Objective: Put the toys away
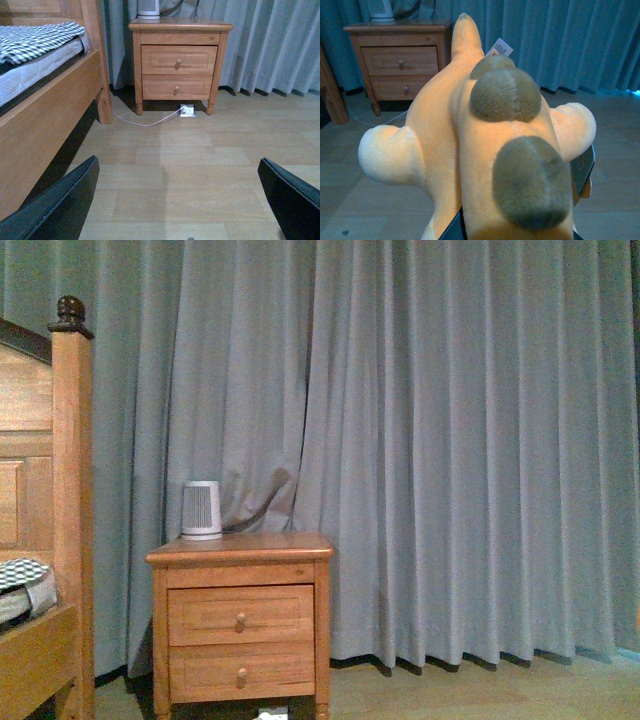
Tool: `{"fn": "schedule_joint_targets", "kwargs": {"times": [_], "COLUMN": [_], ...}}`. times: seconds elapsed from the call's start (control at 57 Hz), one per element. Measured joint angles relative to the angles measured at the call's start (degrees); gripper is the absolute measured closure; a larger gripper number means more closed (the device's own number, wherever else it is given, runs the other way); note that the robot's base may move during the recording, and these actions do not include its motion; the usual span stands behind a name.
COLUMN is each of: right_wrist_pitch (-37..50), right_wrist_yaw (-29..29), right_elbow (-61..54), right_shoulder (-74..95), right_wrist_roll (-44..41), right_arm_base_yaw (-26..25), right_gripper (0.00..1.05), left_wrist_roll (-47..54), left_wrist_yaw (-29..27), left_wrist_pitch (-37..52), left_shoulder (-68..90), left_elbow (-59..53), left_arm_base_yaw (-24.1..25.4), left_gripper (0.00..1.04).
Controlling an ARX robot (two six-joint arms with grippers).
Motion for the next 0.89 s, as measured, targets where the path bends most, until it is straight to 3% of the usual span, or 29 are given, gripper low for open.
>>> {"fn": "schedule_joint_targets", "kwargs": {"times": [0.894], "right_wrist_pitch": [0.00], "right_wrist_yaw": [0.02], "right_elbow": [0.00], "right_shoulder": [-0.02], "right_wrist_roll": [0.00], "right_arm_base_yaw": [0.00], "right_gripper": [0.98], "left_wrist_roll": [0.02], "left_wrist_yaw": [0.00], "left_wrist_pitch": [0.00], "left_shoulder": [-0.02], "left_elbow": [0.00], "left_arm_base_yaw": [0.00], "left_gripper": [0.06]}}
